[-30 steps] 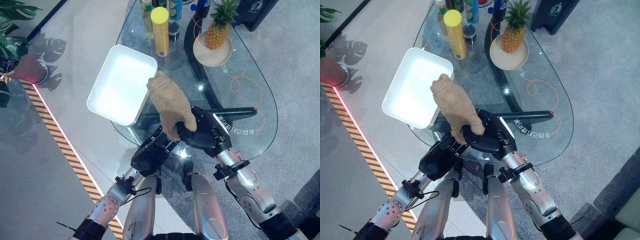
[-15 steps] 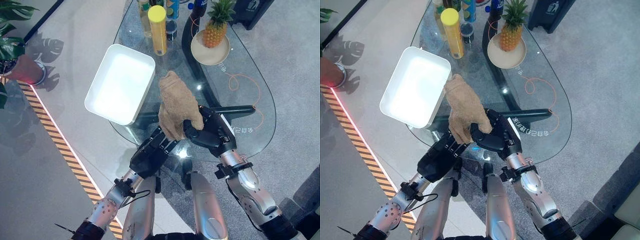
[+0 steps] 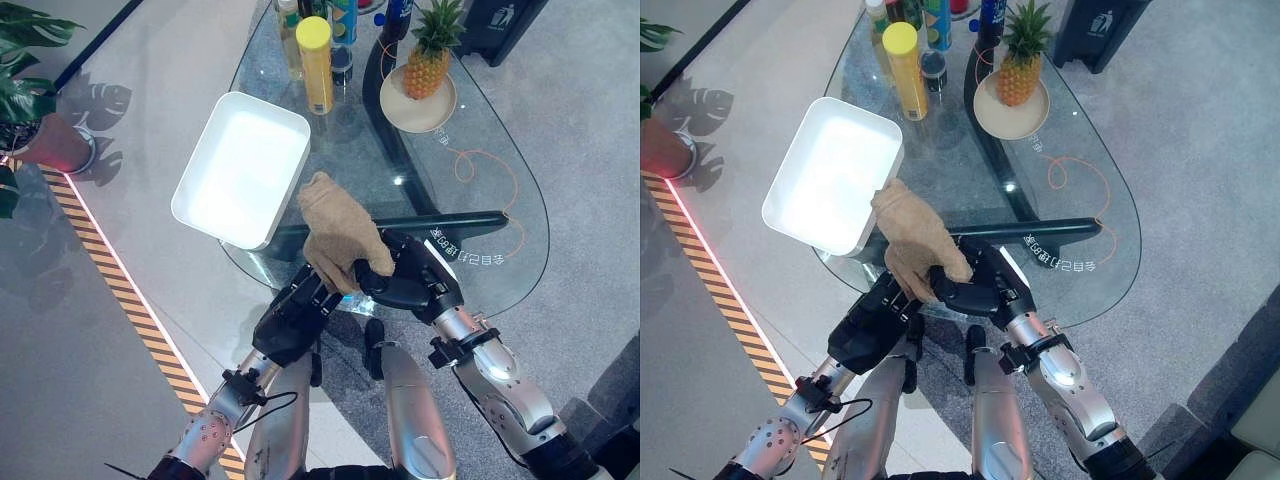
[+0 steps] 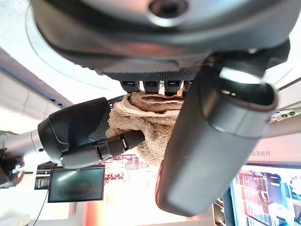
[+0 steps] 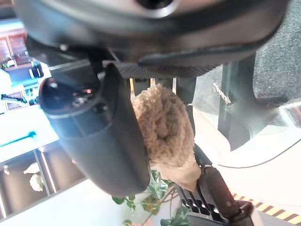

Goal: Wipe the table with a cloth and put it in the basket.

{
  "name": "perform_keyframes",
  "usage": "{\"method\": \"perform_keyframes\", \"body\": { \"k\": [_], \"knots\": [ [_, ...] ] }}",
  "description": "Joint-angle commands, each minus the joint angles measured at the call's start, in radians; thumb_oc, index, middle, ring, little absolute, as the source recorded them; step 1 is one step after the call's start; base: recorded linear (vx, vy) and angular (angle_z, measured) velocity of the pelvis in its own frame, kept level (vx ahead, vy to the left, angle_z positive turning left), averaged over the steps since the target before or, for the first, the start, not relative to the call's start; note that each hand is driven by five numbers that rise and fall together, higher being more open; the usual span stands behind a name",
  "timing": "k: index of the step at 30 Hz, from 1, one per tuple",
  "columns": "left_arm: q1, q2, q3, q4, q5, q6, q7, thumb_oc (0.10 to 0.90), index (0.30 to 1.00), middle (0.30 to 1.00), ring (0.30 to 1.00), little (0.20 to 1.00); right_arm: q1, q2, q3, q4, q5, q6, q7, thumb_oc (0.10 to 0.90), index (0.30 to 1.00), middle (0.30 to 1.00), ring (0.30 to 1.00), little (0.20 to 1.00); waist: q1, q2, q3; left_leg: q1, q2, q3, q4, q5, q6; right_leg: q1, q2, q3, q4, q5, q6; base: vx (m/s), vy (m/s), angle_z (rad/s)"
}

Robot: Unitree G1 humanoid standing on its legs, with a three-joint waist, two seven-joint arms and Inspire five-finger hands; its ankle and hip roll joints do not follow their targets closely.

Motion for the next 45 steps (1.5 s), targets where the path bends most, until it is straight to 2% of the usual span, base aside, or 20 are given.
{"method": "perform_keyframes", "body": {
  "k": [1,5,13,22,30,33,38,41,42,43,44,45],
  "knots": [
    [-0.064,-0.013,0.081,-0.2,0.008,-0.129,-0.008,0.8,0.9,0.9,0.9,0.9,-0.027,-0.045,0.064,-0.125,-0.075,-0.016,0.13,0.1,0.3,0.3,0.3,0.2,0.012,-0.029,-0.028,-0.046,-0.059,0.034,0.207,-0.127,0.045,0.051,0.064,0.031,-0.158,0.137,-0.013,0.0,0.0,0.0],
    [-0.09,-0.019,0.084,-0.197,0.049,-0.198,0.093,0.8,0.9,0.9,0.9,0.9,-0.043,-0.056,0.085,-0.12,-0.11,0.034,0.141,0.1,0.3,0.3,0.3,0.2,0.012,-0.032,-0.03,-0.061,-0.066,0.028,0.228,-0.122,0.044,0.047,0.065,0.03,-0.139,0.136,-0.015,0.0,-0.005,0.02],
    [-0.085,-0.029,0.087,-0.225,0.054,-0.224,0.09,0.8,0.9,0.9,0.9,0.9,-0.019,-0.071,0.096,-0.094,-0.179,0.058,0.113,0.1,0.3,0.3,0.3,0.2,0.01,-0.032,-0.029,-0.062,-0.071,0.028,0.239,-0.119,0.045,0.05,0.067,0.035,-0.129,0.138,-0.017,0.0,0.0,0.0],
    [-0.087,-0.027,0.067,-0.267,0.015,-0.211,-0.011,0.8,0.9,0.9,0.9,0.9,-0.009,-0.086,0.117,-0.07,-0.227,0.088,0.097,0.1,0.3,0.3,0.3,0.2,0.005,-0.027,-0.026,-0.065,-0.073,0.032,0.249,-0.117,0.045,0.045,0.068,0.042,-0.113,0.139,-0.018,0.0,0.0,0.0],
    [-0.109,-0.03,0.042,-0.276,-0.023,-0.204,0.002,0.8,0.9,0.9,0.9,0.9,-0.043,-0.097,0.162,-0.079,-0.281,0.108,0.151,0.1,0.3,0.3,0.3,0.2,0.006,-0.025,-0.026,-0.066,-0.08,0.028,0.251,-0.113,0.045,0.039,0.068,0.047,-0.107,0.146,-0.014,0.0,0.0,0.0],
    [-0.112,-0.027,0.03,-0.275,-0.011,-0.183,0.01,0.8,0.9,0.9,0.9,0.9,-0.052,-0.099,0.171,-0.086,-0.275,0.083,0.139,0.1,0.3,0.3,0.3,0.2,0.007,-0.025,-0.026,-0.066,-0.082,0.025,0.257,-0.114,0.045,0.038,0.068,0.049,-0.104,0.149,-0.011,0.0,0.0,0.0],
    [-0.113,-0.039,-0.018,-0.274,0.003,-0.142,0.079,0.8,0.9,0.9,0.9,0.9,-0.079,-0.08,0.201,-0.116,-0.335,0.06,0.078,0.1,0.3,0.3,0.3,0.2,0.004,-0.019,-0.026,-0.066,-0.09,0.024,0.255,-0.112,0.049,0.031,0.071,0.056,-0.103,0.156,-0.004,0.0,0.0,0.0],
    [-0.111,-0.043,-0.034,-0.27,0.027,-0.144,0.107,0.8,0.9,0.9,0.9,0.9,-0.093,-0.071,0.217,-0.123,-0.335,0.058,0.071,0.1,0.3,0.3,0.3,0.2,0.004,-0.016,-0.026,-0.065,-0.092,0.024,0.251,-0.112,0.052,0.03,0.072,0.06,-0.107,0.158,-0.003,0.0,0.01,0.0],
    [-0.11,-0.042,-0.04,-0.268,0.021,-0.138,0.111,0.742,0.851,0.851,0.851,0.842,-0.097,-0.068,0.221,-0.128,-0.334,0.06,0.071,0.1,0.3,0.3,0.3,0.2,0.004,-0.014,-0.026,-0.066,-0.093,0.024,0.249,-0.111,0.052,0.028,0.073,0.061,-0.108,0.159,-0.003,0.0,0.0,0.0],
    [-0.11,-0.043,-0.044,-0.266,0.017,-0.14,0.119,0.487,0.632,0.632,0.632,0.587,-0.1,-0.067,0.224,-0.131,-0.333,0.063,0.074,0.1,0.3,0.3,0.3,0.2,0.004,-0.013,-0.026,-0.067,-0.093,0.024,0.248,-0.11,0.052,0.026,0.073,0.062,-0.108,0.16,-0.002,-0.01,0.03,0.0],
    [-0.11,-0.044,-0.052,-0.26,0.016,-0.156,0.127,0.1,0.3,0.3,0.3,0.2,-0.107,-0.066,0.234,-0.137,-0.332,0.071,0.078,0.1,0.3,0.3,0.3,0.2,0.004,-0.012,-0.026,-0.067,-0.092,0.026,0.246,-0.11,0.053,0.025,0.072,0.063,-0.109,0.161,0.0,0.0,0.0,0.0],
    [-0.109,-0.043,-0.057,-0.258,0.007,-0.165,0.127,0.1,0.3,0.3,0.3,0.2,-0.113,-0.067,0.239,-0.136,-0.33,0.073,0.081,0.1,0.3,0.3,0.3,0.2,0.005,-0.012,-0.026,-0.066,-0.093,0.026,0.245,-0.109,0.053,0.025,0.072,0.064,-0.11,0.163,0.001,0.0,0.0,0.0]
  ]
}}
